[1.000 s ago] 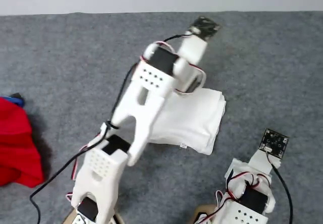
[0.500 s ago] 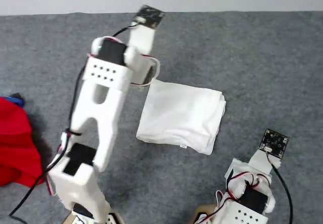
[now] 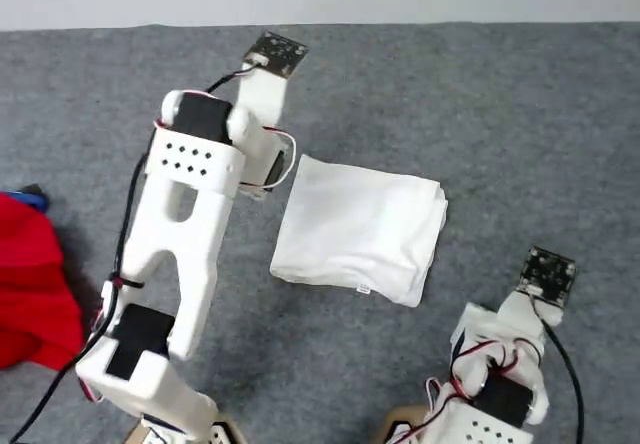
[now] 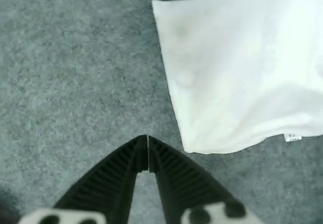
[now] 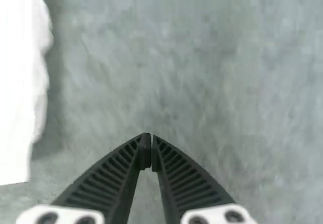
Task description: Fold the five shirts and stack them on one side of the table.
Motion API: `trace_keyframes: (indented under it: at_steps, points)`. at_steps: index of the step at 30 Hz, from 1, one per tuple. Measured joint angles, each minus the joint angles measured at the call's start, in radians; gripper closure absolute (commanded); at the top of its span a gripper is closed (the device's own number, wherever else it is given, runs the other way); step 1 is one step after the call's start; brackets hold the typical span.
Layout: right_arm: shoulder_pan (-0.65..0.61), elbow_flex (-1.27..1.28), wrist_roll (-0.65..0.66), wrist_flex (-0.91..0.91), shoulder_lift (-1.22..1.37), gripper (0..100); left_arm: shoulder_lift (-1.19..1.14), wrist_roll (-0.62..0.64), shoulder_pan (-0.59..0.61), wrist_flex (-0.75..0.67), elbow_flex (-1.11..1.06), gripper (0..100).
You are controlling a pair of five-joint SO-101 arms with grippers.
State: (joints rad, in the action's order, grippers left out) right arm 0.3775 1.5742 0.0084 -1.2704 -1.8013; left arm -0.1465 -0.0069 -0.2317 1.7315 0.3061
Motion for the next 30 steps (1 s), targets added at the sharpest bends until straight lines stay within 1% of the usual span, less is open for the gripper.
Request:
trace_keyframes:
  at_steps: [6,9,12,16,19,23,25,30]
  points:
    - [-0.137,-0.137,0.018,-0.037,0.0,98.7,-0.041,0.0,-0.011,0.0,-0.002,99]
    - [-0.184,-0.198,0.018,-0.068,-0.002,98.8,-0.031,0.0,0.032,0.0,-0.002,99]
    - [-0.219,-0.264,0.018,-0.092,0.06,98.8,0.023,0.0,0.109,0.0,-0.002,99]
    - [-0.258,-0.393,0.021,-0.097,0.241,98.8,0.101,0.0,0.241,0.0,-0.002,99]
    - [-0.321,-0.517,0.025,-0.097,0.431,98.7,0.141,0.0,0.334,0.0,-0.002,99]
    - [-0.416,-0.657,0.061,-0.097,0.698,98.3,0.178,0.0,0.414,0.0,-0.002,99]
    - [-0.454,-0.7,0.109,-0.097,0.813,98.3,0.184,0.0,0.451,0.0,-0.002,99]
    - [-0.528,-0.773,0.288,-0.095,1.01,98.6,0.184,0.0,0.56,0.002,-0.011,99]
